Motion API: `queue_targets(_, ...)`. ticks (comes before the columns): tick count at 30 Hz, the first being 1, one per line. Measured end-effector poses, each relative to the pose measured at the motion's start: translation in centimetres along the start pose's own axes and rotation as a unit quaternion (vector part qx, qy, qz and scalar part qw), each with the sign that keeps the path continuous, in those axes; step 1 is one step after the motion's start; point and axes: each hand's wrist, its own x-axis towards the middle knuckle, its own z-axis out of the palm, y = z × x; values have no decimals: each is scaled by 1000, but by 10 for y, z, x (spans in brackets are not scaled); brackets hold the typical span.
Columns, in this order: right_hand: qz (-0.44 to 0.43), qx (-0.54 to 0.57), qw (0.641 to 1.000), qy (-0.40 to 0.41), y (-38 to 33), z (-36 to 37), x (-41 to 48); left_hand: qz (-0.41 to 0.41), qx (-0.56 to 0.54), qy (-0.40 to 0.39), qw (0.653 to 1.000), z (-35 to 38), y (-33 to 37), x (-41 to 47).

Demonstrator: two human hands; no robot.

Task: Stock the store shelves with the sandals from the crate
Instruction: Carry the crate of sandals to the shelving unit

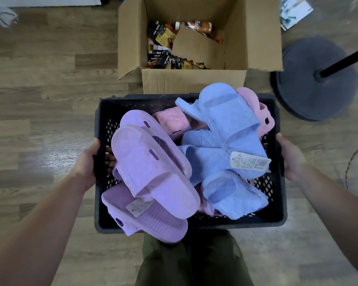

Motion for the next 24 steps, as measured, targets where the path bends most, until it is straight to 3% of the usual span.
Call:
queue_targets(6,-2,-36,999,-7,-40,6,-91,0,-3,20,1000,-18,34,-93)
queue_targets(15,-59,-64,994,-58,-121,12,-283,61,-96,94,989,-54,84,-333)
queue_targets(21,-130,-137,978,-87,-139,23,-367,77,-192,150,967,-85,51,-467)
queue_targets(24,-120,-203,966,-107,-139,42,-402,80,-236,186,950,-106,10,-519)
